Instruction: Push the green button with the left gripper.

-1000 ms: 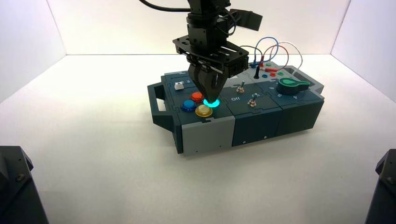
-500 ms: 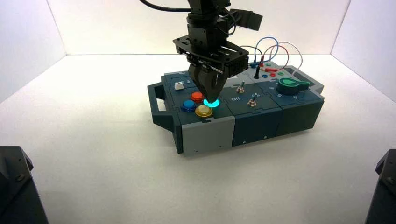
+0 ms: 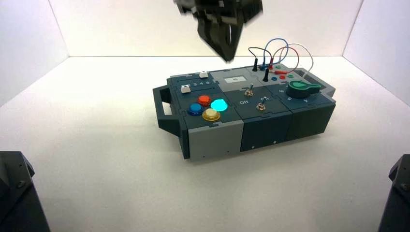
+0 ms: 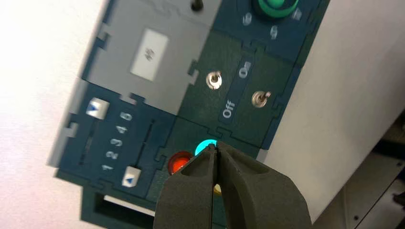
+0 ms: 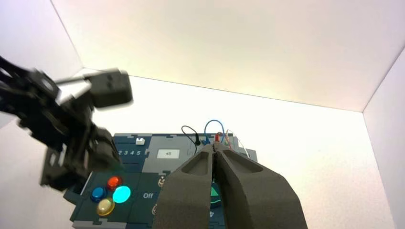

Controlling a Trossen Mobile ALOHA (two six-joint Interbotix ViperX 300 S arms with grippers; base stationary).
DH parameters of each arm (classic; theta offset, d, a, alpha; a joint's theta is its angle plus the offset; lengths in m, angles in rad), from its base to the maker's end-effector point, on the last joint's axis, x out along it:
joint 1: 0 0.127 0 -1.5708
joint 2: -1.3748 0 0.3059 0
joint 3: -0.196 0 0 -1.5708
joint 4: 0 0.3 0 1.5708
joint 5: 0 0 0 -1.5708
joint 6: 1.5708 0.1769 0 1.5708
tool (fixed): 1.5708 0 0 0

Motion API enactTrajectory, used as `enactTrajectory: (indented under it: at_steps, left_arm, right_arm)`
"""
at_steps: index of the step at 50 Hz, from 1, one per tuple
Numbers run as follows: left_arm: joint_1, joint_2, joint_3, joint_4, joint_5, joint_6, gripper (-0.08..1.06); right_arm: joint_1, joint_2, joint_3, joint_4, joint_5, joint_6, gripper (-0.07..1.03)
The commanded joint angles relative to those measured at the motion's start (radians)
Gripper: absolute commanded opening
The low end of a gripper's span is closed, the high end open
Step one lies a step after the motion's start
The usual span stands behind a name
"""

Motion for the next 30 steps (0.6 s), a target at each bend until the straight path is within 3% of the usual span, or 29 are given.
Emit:
enactTrajectory:
  at_steps: [1,30]
  left_arm:
    - [0.009,-0.083,0.008,-0.002,-0.008,-0.011,-0.03]
    - [0.098,-0.393,0.181,-0.002,-0.021,-0.063,-0.03]
  right_arm:
    - [0.0,0.006,-0.015,0.003,-0.012,0.002,-0.03]
    - [0.0,0.009,-0.017,0.008,-0.005,0.005,-0.02]
